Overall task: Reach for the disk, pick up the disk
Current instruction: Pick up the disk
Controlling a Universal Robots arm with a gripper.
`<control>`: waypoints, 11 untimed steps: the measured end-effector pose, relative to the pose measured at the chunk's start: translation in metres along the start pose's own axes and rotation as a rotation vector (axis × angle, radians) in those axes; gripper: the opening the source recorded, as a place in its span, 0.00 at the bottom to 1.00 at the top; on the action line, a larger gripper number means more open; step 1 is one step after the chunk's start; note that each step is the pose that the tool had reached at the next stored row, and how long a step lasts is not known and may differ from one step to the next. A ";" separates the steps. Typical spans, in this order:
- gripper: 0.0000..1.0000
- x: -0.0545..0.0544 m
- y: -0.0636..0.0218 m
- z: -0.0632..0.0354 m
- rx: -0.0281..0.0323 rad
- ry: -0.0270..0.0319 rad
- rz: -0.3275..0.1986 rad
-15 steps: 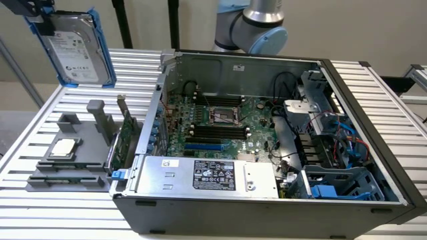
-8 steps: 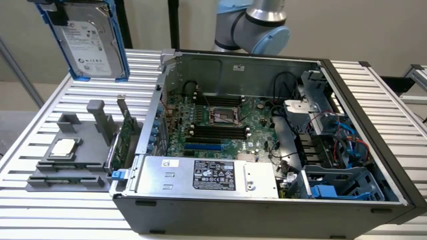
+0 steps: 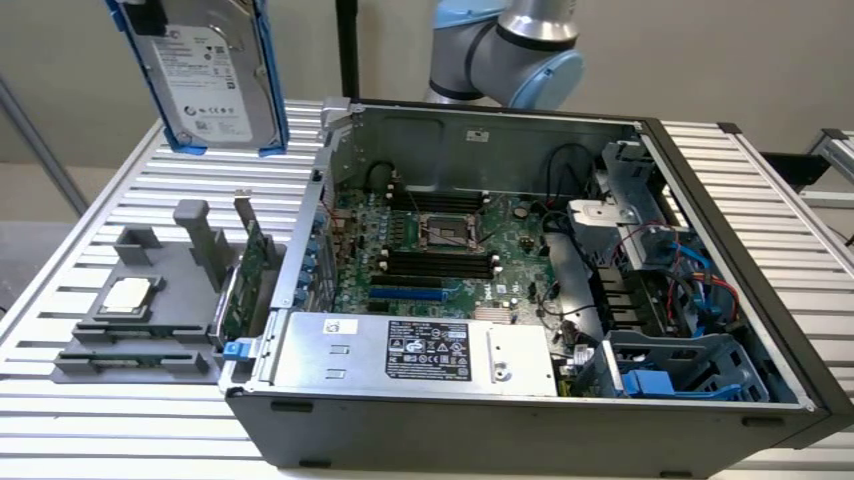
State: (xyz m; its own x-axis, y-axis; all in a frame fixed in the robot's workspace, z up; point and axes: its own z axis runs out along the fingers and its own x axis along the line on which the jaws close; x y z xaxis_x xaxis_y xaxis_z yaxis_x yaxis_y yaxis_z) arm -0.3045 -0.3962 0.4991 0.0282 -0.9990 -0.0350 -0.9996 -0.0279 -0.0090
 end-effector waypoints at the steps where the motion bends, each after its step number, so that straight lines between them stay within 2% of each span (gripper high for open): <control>1: 0.33 0.002 -0.0040 -0.0016 0.0000 -0.0009 0.000; 11: 0.33 0.020 -0.0444 -0.0098 0.0003 -0.0102 0.000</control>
State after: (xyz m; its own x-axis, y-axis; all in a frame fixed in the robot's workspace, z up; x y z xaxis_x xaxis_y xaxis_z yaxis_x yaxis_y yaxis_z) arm -0.2597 -0.4157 0.5086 0.0282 -0.9986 -0.0452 -0.9996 -0.0278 -0.0093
